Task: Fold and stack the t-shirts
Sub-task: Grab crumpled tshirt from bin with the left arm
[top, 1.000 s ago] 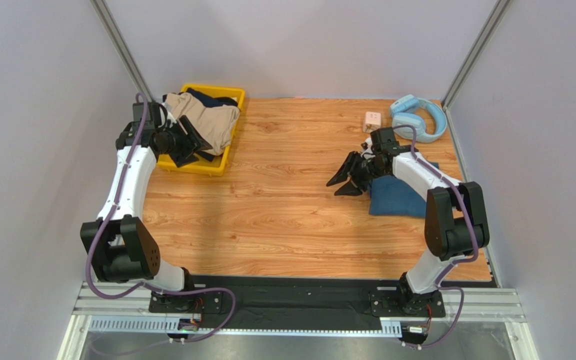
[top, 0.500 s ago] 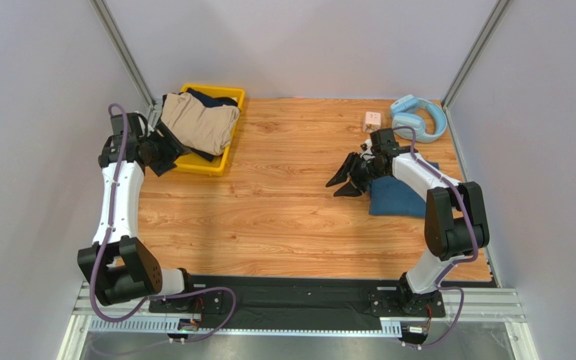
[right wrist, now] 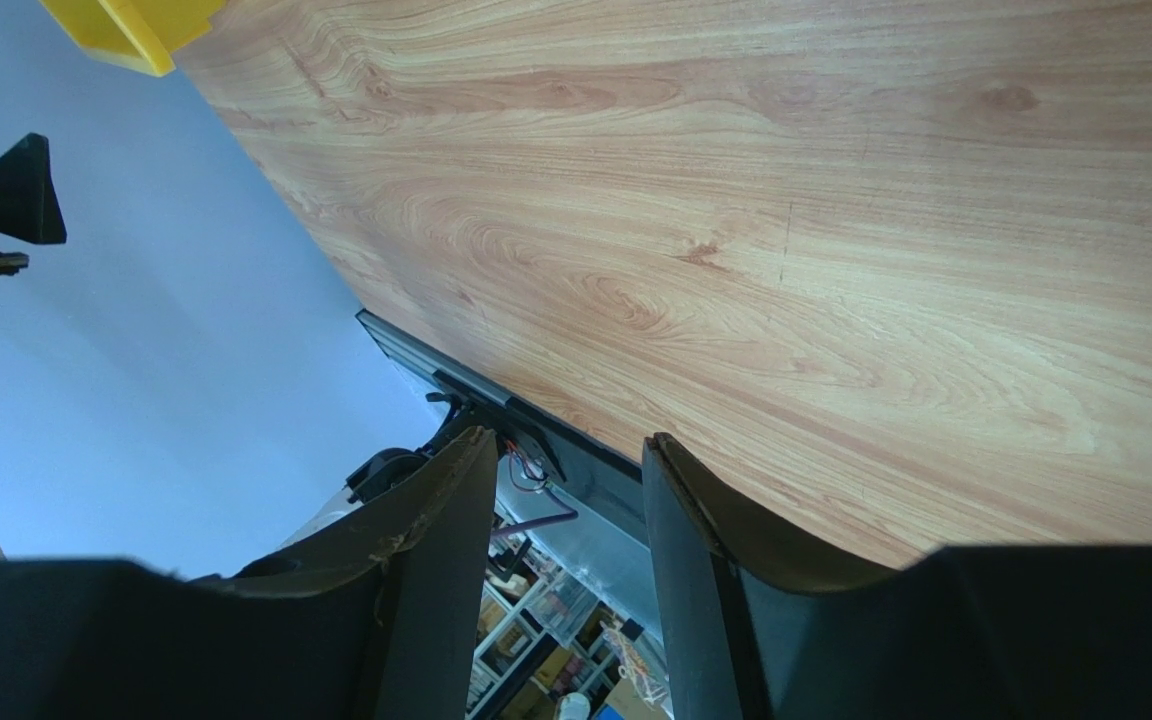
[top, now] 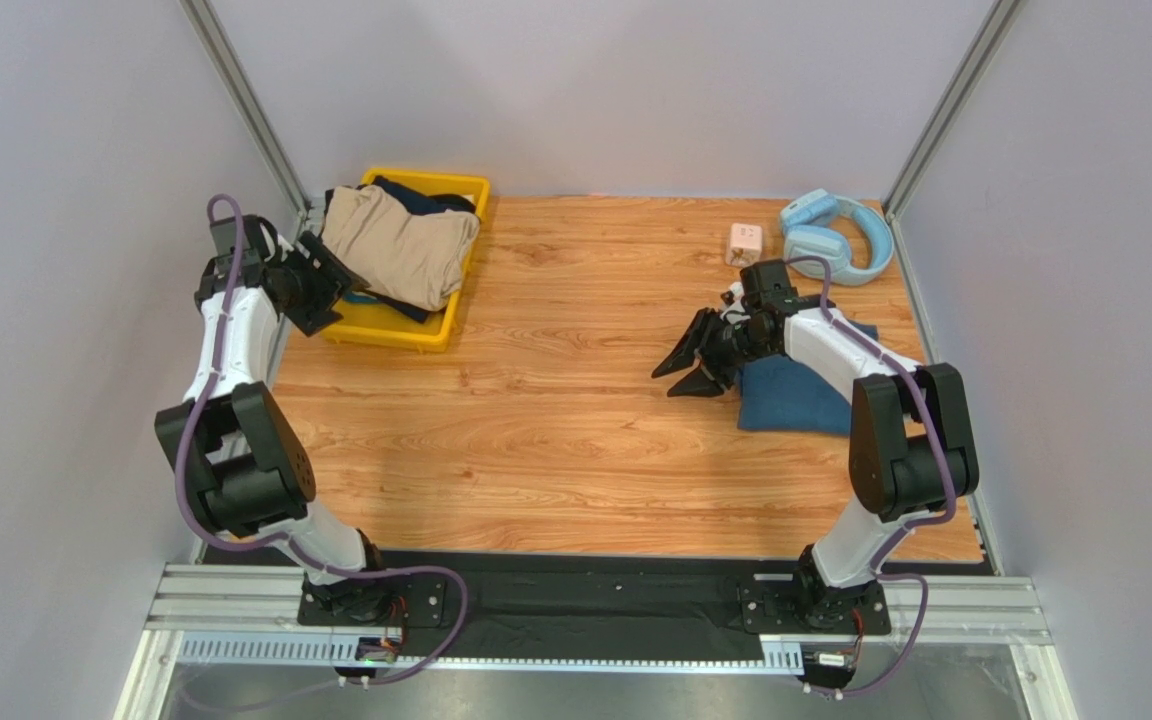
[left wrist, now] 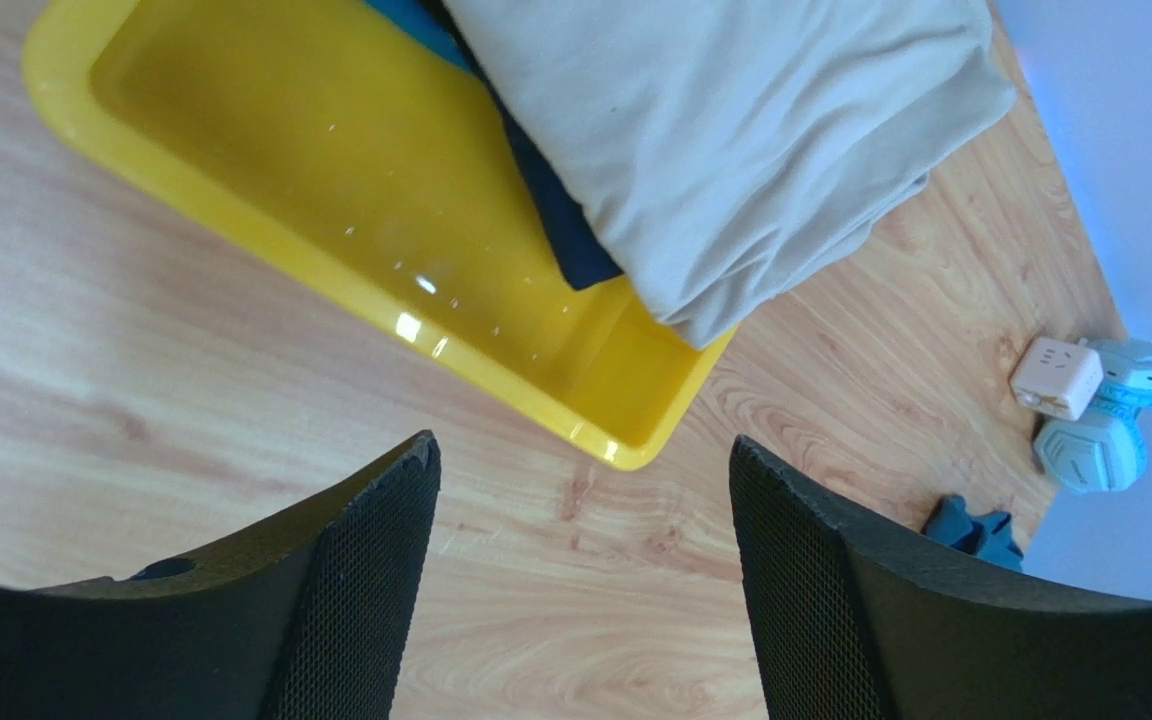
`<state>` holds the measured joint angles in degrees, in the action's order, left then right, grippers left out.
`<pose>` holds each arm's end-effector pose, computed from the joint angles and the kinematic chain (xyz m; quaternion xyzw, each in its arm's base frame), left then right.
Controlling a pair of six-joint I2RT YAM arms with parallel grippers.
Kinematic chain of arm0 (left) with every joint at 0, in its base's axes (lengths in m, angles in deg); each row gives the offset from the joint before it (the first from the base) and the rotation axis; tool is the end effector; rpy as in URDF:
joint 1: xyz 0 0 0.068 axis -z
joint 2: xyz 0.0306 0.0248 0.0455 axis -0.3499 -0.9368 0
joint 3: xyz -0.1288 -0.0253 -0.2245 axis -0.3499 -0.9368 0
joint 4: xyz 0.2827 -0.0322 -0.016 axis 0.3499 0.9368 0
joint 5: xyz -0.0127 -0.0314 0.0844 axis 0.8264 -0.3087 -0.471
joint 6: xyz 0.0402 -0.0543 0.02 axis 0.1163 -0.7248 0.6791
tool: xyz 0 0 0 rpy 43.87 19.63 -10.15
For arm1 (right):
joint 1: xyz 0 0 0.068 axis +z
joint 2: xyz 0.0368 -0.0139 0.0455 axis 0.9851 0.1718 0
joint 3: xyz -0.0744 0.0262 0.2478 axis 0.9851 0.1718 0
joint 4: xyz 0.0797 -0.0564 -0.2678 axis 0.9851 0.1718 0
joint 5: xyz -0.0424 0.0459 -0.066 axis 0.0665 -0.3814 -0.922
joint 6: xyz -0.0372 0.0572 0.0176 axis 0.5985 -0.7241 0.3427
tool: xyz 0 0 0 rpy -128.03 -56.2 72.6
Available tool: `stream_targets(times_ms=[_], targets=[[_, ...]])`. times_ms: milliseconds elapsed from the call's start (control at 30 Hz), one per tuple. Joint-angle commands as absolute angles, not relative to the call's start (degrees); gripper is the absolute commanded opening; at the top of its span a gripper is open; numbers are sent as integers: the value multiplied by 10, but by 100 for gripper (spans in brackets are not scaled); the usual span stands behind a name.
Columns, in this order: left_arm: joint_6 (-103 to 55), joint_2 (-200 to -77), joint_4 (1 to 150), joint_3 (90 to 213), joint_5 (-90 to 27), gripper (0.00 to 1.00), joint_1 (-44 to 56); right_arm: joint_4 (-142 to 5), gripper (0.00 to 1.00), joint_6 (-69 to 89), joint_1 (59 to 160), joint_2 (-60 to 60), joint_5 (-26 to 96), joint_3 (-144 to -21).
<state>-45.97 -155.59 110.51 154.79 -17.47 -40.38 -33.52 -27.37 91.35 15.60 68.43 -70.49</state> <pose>0.3720 0.1115 0.2476 -0.3523 0.8529 -0.2190 0.3170 0.3369 0.1053 0.1555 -0.1995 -0.9020 -0.3828 0.0062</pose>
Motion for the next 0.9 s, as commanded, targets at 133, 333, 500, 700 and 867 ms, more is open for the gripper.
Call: stream_targets(times_ms=[133,333,500,700,867], targets=[[-470,-1627,1027,1572,-138,77,-397,-341,46,-268,918,136,703,-694],[-484,-1675,989,1596,-122,76,-386,-325,47,-259,917,138,701,-688],[-497,-1723,977,1645,-116,76,-370,-323,47,-261,918,154,702,-687],[-506,-1773,984,1698,-124,75,-353,-324,47,-265,918,157,696,-689],[-504,-1804,989,1712,-136,75,-334,-325,47,-265,918,166,694,-686]])
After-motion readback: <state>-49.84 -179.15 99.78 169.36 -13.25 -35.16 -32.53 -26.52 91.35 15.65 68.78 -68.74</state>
